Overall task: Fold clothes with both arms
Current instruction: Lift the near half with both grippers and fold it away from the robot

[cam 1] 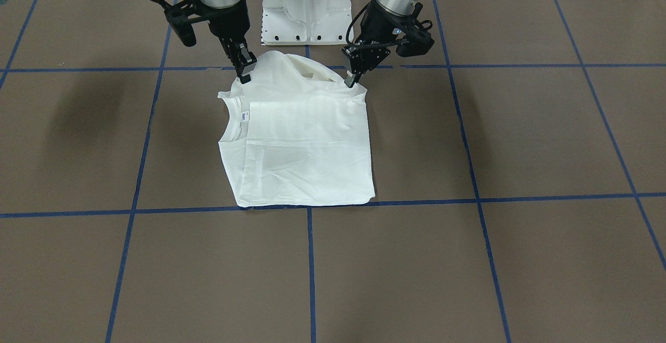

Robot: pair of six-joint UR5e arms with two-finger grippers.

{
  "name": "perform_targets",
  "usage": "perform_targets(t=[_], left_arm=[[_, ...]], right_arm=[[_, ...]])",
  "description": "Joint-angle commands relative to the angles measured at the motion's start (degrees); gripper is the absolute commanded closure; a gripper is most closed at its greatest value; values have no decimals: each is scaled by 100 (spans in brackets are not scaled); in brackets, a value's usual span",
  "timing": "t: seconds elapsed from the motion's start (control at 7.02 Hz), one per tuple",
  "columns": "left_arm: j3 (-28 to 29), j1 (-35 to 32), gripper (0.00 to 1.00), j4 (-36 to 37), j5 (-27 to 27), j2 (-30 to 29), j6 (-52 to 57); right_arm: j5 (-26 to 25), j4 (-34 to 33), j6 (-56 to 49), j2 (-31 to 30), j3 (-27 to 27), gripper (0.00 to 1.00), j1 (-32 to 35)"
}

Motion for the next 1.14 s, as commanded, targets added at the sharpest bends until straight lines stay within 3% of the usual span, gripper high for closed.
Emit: perform_targets(t=[0.0,0.29,0.57,0.71,0.86,1.0], left_arm=[[937,-341,100,-422,-24,-391,304],[1571,-525,100,-863,-24,-576,313],[2186,-788,100,-1521,-24,-586,557],[2668,-999,100,-1803,-24,-673,759],[3264,-1218,38,-2119,-24,-856,962],[3349,-1464,0,-2165,-32,-867,1042]], right_arm=[[360,333,-622,422,-933,100,545],[578,420,-921,907,-1849,100,782],[920,1654,-1160,1144,-3084,100,1133],[1062,1842,-1570,1502,-3883,43,1283],[1185,2192,-2157,1767,-4483,0,1536],[1821,2196,-2885,1744,-4619,0,2122]])
